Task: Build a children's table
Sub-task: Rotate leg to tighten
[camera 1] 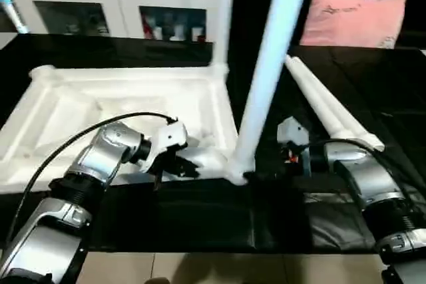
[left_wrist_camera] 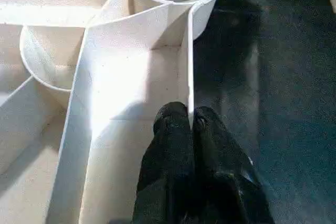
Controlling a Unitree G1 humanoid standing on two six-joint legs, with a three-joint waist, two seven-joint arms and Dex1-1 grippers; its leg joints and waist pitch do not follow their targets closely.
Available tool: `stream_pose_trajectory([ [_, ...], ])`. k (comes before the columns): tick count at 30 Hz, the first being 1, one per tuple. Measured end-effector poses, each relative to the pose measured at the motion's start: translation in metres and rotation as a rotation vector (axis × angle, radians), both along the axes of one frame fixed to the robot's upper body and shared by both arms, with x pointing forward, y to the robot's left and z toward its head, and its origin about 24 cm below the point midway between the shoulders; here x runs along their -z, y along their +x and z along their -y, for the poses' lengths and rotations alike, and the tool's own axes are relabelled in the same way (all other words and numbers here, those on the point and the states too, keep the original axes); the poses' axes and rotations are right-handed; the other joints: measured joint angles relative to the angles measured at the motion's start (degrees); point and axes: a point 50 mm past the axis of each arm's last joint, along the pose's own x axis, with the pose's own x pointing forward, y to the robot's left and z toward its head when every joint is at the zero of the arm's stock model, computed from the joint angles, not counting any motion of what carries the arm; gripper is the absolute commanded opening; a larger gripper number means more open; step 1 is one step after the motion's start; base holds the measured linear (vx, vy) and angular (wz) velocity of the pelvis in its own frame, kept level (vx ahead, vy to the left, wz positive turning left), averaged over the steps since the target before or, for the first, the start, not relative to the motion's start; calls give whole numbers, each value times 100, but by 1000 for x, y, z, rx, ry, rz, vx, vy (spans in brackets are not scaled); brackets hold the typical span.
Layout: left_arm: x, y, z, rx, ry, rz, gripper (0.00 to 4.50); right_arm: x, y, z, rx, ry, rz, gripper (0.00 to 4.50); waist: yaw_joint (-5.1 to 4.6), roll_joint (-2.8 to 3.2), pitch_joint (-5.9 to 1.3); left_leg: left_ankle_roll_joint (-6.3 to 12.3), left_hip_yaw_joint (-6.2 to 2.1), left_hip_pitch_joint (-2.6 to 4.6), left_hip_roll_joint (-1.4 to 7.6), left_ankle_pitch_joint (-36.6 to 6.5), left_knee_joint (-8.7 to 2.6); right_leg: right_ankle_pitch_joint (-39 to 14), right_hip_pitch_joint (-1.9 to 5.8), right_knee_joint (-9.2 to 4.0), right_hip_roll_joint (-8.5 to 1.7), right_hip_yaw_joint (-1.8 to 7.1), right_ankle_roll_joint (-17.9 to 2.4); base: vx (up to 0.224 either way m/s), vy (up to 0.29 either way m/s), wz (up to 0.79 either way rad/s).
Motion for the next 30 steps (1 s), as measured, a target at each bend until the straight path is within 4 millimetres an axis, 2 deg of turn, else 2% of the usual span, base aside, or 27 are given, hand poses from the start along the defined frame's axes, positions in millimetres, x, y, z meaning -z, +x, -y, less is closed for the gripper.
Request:
stream_pose_trajectory([
  [5,0,-1,0,29,2,-1,0,0,-2,-1,-42,-4,-4,445,34,-1,0,0,0,-1,0,0,0,-1,0,4,0,-2,1,0,0,0],
  [6,-1,-2,0,36,2,1,0,0,-2,-1,-55,-5,-5,419,28,-4,0,0,-1,-1,1,1,0,-1,0,4,0,-2,2,0,0,0],
  [10,-1,-5,1,87,11,-11,0,1,-2,-6,-123,-17,-36,399,42,-6,0,1,0,-3,1,1,0,-2,0,5,0,-4,3,0,0,0],
  [13,0,-7,4,125,12,-10,0,-1,-1,-10,-150,-16,-31,368,67,-10,-3,2,0,-6,0,1,2,-1,0,5,0,-6,2,0,0,0],
  [17,0,-7,5,140,14,-5,0,3,-3,-12,-172,-28,-42,323,38,-13,-4,0,-1,-5,1,1,4,0,0,9,0,-6,0,0,0,0],
  [20,0,-7,5,140,16,-4,0,4,-4,-12,-179,-26,-51,320,29,-13,-4,-2,-1,-3,1,1,6,-4,0,11,0,-6,7,0,0,0],
  [21,0,-7,5,141,17,-4,0,4,-4,-12,-182,-26,-46,292,29,-14,-4,-2,-1,-4,1,1,6,-6,0,11,0,-6,9,0,0,0],
  [22,0,-8,5,141,17,-4,0,4,-4,-12,-183,-26,-46,285,29,-14,-4,-2,-1,-4,1,1,7,-5,0,12,0,-6,9,0,0,0],
  [30,1,-8,5,143,18,-4,0,6,-4,-12,-192,-25,-52,267,29,-14,-4,-1,-1,-4,1,2,7,-2,0,16,0,-6,3,0,0,0],
])
